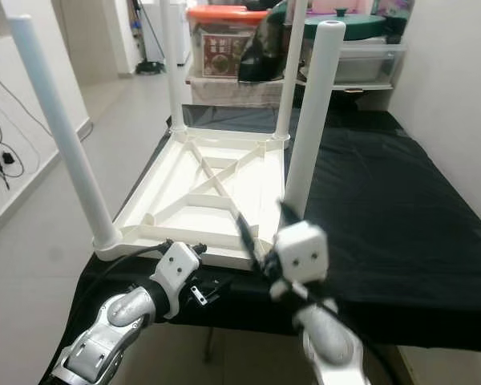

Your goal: Building children table

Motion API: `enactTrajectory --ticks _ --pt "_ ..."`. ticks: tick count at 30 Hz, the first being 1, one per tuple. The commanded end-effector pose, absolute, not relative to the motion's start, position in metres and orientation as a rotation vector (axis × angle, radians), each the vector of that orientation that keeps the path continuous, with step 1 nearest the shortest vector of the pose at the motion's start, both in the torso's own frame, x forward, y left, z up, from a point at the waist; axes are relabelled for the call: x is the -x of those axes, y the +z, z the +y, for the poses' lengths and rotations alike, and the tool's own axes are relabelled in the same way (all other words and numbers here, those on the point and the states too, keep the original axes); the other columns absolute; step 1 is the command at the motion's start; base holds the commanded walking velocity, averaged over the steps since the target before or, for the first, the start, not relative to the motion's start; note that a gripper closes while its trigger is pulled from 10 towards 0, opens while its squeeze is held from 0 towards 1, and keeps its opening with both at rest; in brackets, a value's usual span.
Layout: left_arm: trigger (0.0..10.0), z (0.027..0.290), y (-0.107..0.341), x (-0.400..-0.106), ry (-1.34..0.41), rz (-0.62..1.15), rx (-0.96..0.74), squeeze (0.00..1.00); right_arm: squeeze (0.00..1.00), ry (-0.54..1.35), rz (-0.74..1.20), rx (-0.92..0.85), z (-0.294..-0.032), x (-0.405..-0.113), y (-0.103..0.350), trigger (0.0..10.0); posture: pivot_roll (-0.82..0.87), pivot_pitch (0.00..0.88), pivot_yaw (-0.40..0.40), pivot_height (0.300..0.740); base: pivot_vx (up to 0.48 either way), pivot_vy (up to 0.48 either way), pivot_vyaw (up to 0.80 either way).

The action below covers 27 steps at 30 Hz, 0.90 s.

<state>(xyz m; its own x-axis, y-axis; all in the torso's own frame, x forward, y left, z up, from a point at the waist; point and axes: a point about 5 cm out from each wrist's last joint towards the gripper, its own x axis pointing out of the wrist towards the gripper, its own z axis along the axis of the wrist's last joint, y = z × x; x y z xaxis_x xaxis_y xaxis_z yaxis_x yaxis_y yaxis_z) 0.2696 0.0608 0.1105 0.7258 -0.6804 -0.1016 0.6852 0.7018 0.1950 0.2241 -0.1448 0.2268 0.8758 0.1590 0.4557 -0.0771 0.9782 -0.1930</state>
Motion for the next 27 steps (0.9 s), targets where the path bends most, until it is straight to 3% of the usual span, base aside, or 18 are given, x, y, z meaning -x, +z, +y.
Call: enactTrajectory --ticks 1,3,8,23,24,26,27 --pt "10.0 0.064 0.109 -0.273 -0.755 0.037 -0.221 0.00 0.00 0.063 -0.525 0.186 -0.148 -0.224 0.237 10.0 0.03 0.000 -0.028 0.740 0.000 0.000 0.00" --pt "10.0 0.064 0.109 -0.274 -0.757 0.035 -0.224 0.00 0.00 -0.068 -0.631 0.210 -0.153 -0.231 0.267 10.0 0.04 0.000 -0.027 0.740 0.000 0.000 0.00" --pt "10.0 0.064 0.109 -0.274 -0.757 0.032 -0.230 0.00 0.00 -0.153 -0.648 0.245 -0.164 -0.238 0.276 10.0 0.05 0.000 -0.031 0.740 0.000 0.000 0.00" --pt "10.0 0.064 0.114 -0.271 -0.754 -0.008 -0.243 0.00 0.00 -0.146 -0.492 0.090 -0.167 -0.256 0.262 10.0 0.05 0.000 -0.036 0.740 0.000 0.000 0.00" --pt "10.0 0.064 0.114 -0.270 -0.754 -0.008 -0.244 0.00 0.00 -0.148 -0.475 0.080 -0.166 -0.257 0.261 8.1 0.05 0.000 -0.036 0.740 0.000 0.000 0.00" --pt "10.0 0.064 0.114 -0.270 -0.754 -0.008 -0.244 0.00 0.00 -0.148 -0.475 0.080 -0.166 -0.257 0.261 8.1 0.05 0.000 -0.036 0.740 0.000 0.000 0.00" --pt "10.0 0.064 0.114 -0.270 -0.755 -0.008 -0.244 0.00 0.00 -0.150 -0.463 0.073 -0.166 -0.258 0.259 0.0 0.05 0.000 -0.036 0.740 0.000 0.000 0.00"
